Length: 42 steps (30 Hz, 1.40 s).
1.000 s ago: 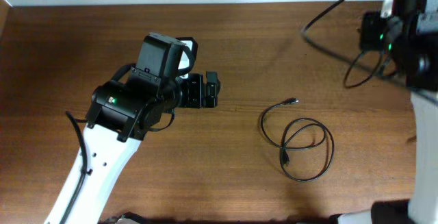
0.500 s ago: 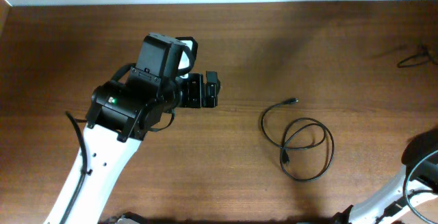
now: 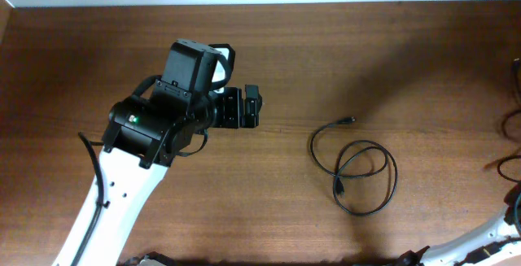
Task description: Untangle cables
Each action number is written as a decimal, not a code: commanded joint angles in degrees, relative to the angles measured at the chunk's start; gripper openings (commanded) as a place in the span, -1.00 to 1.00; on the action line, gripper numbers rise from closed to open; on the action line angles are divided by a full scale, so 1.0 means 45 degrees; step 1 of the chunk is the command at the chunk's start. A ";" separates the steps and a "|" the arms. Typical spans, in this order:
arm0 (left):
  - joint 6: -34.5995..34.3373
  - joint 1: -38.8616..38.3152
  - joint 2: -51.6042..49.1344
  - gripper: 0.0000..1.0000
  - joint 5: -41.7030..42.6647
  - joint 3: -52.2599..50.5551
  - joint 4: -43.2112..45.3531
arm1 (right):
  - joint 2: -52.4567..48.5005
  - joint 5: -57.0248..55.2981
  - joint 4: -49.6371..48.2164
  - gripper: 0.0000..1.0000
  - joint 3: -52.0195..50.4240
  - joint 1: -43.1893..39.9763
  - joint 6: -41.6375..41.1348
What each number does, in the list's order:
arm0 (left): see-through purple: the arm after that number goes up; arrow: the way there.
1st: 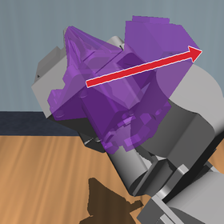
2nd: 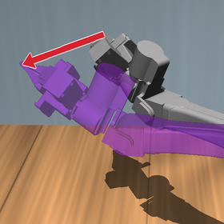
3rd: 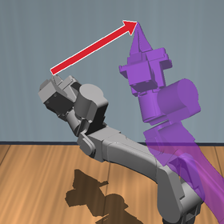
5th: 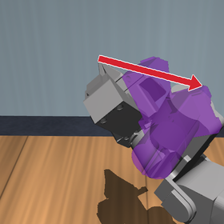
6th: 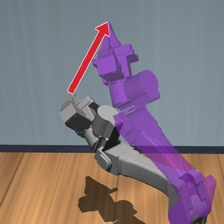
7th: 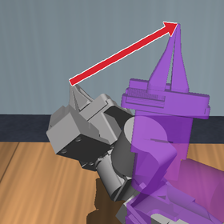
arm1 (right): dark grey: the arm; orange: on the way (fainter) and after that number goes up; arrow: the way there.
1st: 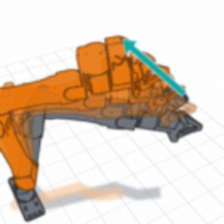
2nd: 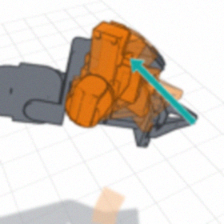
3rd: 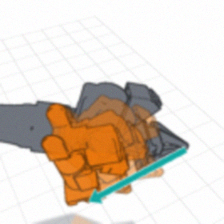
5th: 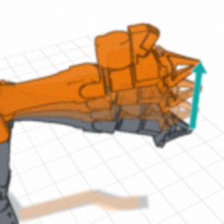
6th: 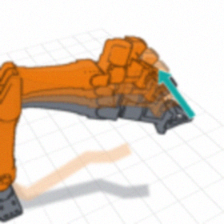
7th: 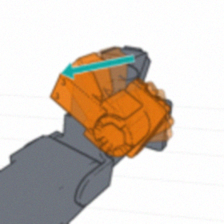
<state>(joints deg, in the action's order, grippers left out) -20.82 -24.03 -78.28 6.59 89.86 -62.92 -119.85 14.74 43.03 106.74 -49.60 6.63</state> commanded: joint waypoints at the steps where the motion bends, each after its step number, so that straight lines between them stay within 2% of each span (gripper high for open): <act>1: 0.0015 0.0015 -0.0010 0.98 -0.0097 0.0039 0.0015 | 0.0126 0.1962 0.0019 0.98 -0.0078 -0.0087 0.0000; 5: 0.0015 0.0015 -0.0010 0.98 -0.0097 0.0039 0.0015 | 0.0597 0.3701 0.0680 0.98 -0.0073 -0.0087 0.0005; 13: 0.0015 0.0015 -0.0010 0.98 -0.0097 0.0039 0.0015 | 0.4095 0.4915 0.2958 0.98 -0.0073 0.0311 0.0000; 16: 0.0015 0.0015 -0.0010 0.98 -0.0097 0.0039 0.0015 | 0.5770 0.4478 0.4323 0.98 -0.0073 0.1690 -0.1632; 18: 0.0015 0.0015 -0.0010 0.98 -0.0097 0.0039 0.0015 | 0.6567 0.3954 0.6105 0.98 -0.0073 0.2803 -0.2739; 19: 0.0015 0.0015 -0.0010 0.98 -0.0097 0.0039 0.0015 | 0.6819 0.4308 0.7174 0.98 -0.0073 0.3628 -0.2730; 22: 0.0015 0.0015 -0.0010 0.98 -0.0097 0.0039 0.0010 | 0.6766 0.5289 0.8213 0.98 -0.0078 0.5231 -0.2715; 23: 0.0015 0.0015 -0.0010 0.98 -0.0097 0.0039 0.0015 | 0.6766 0.5090 0.8461 0.98 -0.0083 0.5712 -0.2370; 25: 0.0015 0.0015 -0.0010 0.98 -0.0097 0.0039 0.0015 | 0.6766 0.3162 0.9471 0.96 -0.0189 0.6849 -0.2249; 26: 0.0015 0.0015 -0.0010 0.98 -0.0097 0.0039 0.0015 | 0.6771 0.2608 0.9811 0.78 -0.0418 0.7645 -0.2288; 28: 0.0015 0.0015 -0.0010 0.98 -0.0097 0.0039 0.0010 | 0.6771 0.1059 0.9131 0.78 -0.1501 0.8845 -0.4415; 30: 0.0015 0.0015 -0.0010 0.98 -0.0097 0.0039 0.0015 | 0.6771 -0.0233 0.8471 0.78 -0.2871 0.9534 -0.5654; 35: 0.0015 0.0015 -0.0010 0.98 -0.0097 0.0039 0.0015 | 0.6781 -0.0719 0.6887 0.76 -0.6154 1.0705 -0.7019; 42: 0.0015 0.0015 -0.0010 0.98 -0.0097 0.0039 0.0015 | 0.6781 -0.0753 0.6115 0.76 -0.8223 1.1492 -0.8563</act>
<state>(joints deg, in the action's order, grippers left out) -20.82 -24.03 -78.32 6.59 89.84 -63.00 -89.73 12.34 71.68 72.36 0.89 -28.64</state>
